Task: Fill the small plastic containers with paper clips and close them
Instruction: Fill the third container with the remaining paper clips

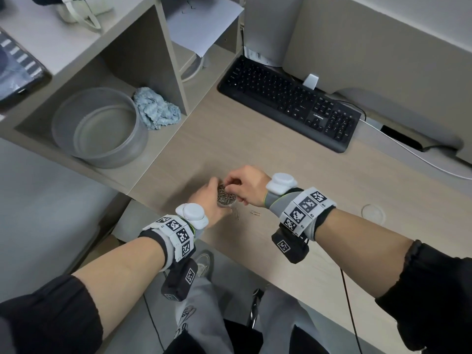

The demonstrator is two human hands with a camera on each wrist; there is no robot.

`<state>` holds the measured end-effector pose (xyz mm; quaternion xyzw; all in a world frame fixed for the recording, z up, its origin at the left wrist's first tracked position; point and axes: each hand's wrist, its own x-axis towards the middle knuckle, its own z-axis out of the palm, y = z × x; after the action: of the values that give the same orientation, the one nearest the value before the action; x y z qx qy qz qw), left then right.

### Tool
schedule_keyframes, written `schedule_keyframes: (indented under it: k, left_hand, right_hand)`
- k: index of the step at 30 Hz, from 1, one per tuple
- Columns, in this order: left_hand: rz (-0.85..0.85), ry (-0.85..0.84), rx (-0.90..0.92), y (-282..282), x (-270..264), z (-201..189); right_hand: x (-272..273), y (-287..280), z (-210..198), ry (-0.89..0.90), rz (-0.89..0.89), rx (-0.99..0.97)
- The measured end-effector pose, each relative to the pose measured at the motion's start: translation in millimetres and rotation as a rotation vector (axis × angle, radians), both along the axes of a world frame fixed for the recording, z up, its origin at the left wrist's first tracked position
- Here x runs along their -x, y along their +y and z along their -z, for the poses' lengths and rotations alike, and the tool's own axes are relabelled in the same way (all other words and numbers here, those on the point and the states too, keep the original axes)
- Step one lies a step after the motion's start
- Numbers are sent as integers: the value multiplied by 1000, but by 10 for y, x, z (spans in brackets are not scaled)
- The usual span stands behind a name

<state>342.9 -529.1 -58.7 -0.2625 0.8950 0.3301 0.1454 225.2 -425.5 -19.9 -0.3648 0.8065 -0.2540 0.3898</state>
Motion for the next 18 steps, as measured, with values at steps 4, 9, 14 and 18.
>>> schedule_keyframes:
  k: [4, 9, 14, 18]
  left_hand:
    - [-43, 1, -12, -113, -110, 8]
    - [-131, 37, -13, -337, -271, 80]
    - [-207, -38, 0, -521, -361, 175]
    - [-202, -93, -3, -536, -335, 220]
  right_hand:
    - [90, 66, 49, -22, 149, -24]
    - [315, 419, 254, 158, 149, -302]
    - [416, 741, 527, 227, 208, -475]
    - [294, 753, 583, 189, 169, -484]
